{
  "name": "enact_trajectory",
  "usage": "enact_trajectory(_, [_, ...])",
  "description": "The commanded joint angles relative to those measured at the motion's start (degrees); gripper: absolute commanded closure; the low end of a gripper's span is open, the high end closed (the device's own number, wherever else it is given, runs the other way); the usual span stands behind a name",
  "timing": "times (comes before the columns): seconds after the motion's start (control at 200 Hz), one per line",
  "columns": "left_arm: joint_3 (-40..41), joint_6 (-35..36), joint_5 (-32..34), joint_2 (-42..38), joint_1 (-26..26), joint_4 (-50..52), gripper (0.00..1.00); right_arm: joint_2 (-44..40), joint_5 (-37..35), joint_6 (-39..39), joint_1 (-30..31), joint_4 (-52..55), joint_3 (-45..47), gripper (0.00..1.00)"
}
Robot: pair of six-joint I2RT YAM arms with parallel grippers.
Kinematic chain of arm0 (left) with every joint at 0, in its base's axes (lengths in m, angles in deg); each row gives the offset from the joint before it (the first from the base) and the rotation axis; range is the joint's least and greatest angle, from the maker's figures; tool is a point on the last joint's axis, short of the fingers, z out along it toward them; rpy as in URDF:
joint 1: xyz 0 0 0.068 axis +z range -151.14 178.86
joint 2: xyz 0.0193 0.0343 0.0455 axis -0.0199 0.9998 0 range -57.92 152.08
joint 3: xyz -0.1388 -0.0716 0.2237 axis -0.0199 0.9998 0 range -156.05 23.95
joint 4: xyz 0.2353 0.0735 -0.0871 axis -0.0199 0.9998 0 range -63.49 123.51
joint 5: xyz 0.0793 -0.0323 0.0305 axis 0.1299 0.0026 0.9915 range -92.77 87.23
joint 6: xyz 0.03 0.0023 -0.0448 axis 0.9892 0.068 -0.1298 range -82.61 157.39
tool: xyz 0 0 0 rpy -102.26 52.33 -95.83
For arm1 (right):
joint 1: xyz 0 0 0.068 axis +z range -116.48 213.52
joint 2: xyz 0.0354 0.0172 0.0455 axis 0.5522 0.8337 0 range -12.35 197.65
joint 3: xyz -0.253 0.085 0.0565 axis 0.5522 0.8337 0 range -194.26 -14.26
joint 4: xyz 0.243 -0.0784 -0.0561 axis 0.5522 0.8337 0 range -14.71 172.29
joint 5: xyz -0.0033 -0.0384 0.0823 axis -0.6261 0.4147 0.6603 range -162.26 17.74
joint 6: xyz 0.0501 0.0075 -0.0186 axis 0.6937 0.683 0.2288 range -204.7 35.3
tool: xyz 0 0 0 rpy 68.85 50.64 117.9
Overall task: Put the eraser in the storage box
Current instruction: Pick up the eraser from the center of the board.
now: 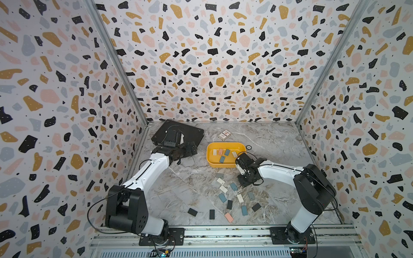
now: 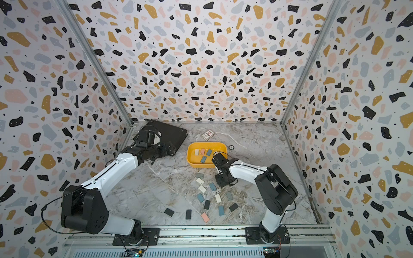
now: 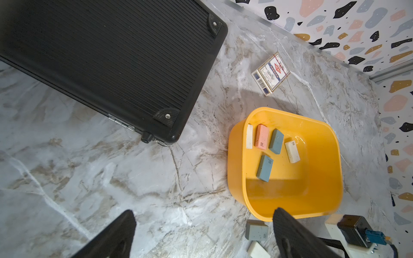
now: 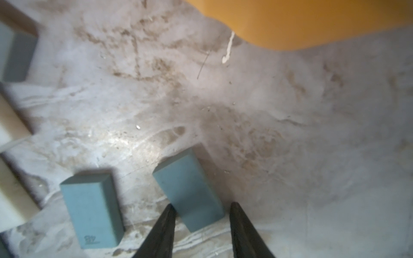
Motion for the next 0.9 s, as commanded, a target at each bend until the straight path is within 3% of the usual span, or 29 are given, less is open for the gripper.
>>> enact_trajectory(0.0, [0.47, 0.51, -0.24, -1.07, 0.26, -0.72, 0.04, 1.89, -1.20, -1.78, 0.29, 1.86, -1.34, 0.54])
enact_trajectory(0.295, [0.38, 0.46, -0.59, -0.70, 0.26, -0.98, 0.04, 4.22, 0.97, -3.53, 0.29, 0.50, -2.67, 0.52])
enact_trajectory(0.541, [0.38, 0.41, -0.69, -0.70, 0.32, -0.93, 0.04, 5.33, 1.50, -3.54, 0.29, 0.60, -2.60, 0.82])
enact_trajectory(0.706, [0.27, 0.43, -0.77, -0.84, 0.32, -0.90, 0.04, 1.96, -1.63, -2.66, 0.29, 2.38, -3.24, 0.87])
enact_trajectory(0.891, [0.00, 0.63, -0.30, -1.09, 0.26, -0.57, 0.04, -4.41, -3.75, -2.12, 0.29, 6.74, -9.19, 0.85])
